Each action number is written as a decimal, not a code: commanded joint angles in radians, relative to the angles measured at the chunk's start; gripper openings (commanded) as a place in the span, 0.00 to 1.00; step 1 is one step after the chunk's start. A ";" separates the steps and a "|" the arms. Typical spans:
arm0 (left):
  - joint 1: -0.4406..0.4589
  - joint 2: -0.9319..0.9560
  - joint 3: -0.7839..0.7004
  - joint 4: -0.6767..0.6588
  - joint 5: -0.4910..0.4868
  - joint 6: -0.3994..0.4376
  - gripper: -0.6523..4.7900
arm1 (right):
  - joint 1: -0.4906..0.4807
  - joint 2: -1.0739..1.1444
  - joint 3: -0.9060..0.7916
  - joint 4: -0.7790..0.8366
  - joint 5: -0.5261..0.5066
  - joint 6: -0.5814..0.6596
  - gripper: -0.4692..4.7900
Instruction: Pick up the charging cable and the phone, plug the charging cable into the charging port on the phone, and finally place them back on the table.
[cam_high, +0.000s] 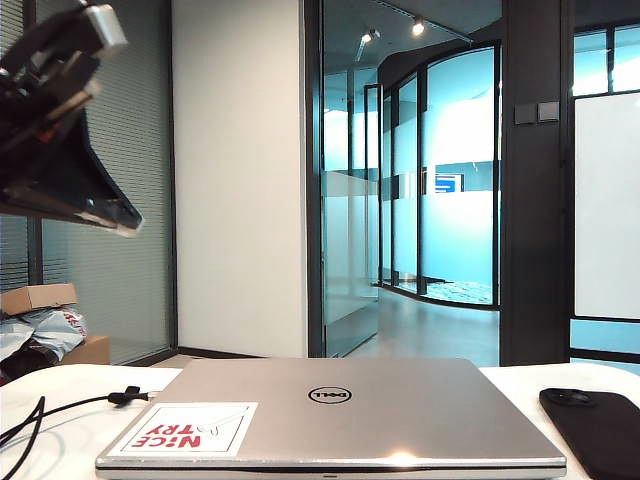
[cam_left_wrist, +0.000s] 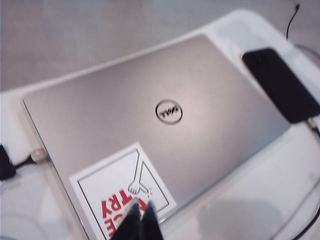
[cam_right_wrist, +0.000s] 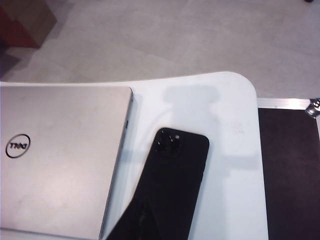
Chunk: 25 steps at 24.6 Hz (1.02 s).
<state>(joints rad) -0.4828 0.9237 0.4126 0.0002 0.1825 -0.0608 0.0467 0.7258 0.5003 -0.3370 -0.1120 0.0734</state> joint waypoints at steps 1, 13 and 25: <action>0.001 -0.047 -0.036 0.077 0.000 0.001 0.11 | 0.000 0.000 0.002 0.021 0.006 0.001 0.09; 0.001 -0.074 -0.053 0.093 -0.001 0.001 0.11 | 0.000 0.002 0.002 0.021 0.005 0.001 0.09; 0.048 -0.284 -0.059 0.189 -0.006 0.002 0.11 | 0.000 0.002 0.002 0.021 0.006 0.001 0.09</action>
<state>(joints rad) -0.4488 0.6727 0.3523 0.1883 0.1783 -0.0605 0.0460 0.7292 0.4988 -0.3336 -0.1070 0.0738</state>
